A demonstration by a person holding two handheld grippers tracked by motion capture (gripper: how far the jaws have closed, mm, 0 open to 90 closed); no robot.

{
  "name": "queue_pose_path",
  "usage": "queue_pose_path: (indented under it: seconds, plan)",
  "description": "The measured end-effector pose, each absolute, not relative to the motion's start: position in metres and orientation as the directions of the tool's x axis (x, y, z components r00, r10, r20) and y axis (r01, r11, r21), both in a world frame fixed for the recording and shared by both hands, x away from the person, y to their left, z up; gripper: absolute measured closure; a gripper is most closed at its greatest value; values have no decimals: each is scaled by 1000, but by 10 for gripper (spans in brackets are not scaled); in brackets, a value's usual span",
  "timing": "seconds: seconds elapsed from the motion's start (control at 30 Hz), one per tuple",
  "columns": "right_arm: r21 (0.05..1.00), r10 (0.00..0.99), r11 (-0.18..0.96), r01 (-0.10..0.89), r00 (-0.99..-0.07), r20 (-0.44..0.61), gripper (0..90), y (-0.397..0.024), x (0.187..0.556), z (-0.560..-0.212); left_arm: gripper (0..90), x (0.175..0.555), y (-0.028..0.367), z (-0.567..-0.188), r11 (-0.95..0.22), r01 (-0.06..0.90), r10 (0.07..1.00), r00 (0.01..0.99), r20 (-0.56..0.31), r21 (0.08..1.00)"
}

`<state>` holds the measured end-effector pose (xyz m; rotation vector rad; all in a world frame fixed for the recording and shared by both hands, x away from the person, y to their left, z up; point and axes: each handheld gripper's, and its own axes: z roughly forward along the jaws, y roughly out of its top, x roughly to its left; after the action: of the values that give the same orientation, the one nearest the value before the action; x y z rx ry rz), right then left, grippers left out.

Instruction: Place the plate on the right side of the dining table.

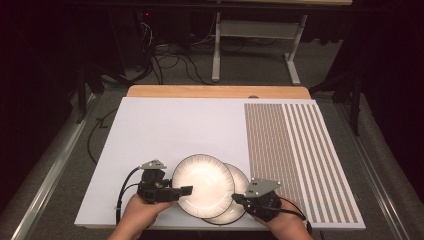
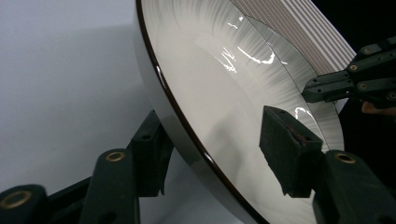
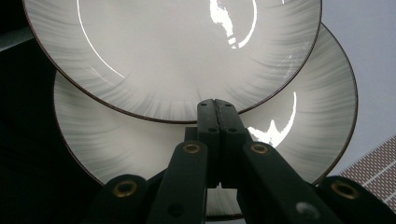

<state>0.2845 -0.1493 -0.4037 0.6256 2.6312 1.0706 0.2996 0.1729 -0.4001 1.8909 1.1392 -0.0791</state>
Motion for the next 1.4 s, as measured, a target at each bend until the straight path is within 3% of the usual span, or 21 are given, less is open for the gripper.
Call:
queue_pose_path:
  seconds: [0.53,1.07,1.4]
  plan:
    - [704,468,645,298,-882,-55,900,-150,285,-403,620,308,178,-407,-117,793,661,512,-549,598]
    - [715,469,636,291,-882,-57,900,-153,283,-401,692,306,179,-407,-61,790,648,496,-577,610]
    - [776,523,552,305,-851,-37,889,-171,285,-388,742,302,179,-402,-41,757,641,520,-564,652]
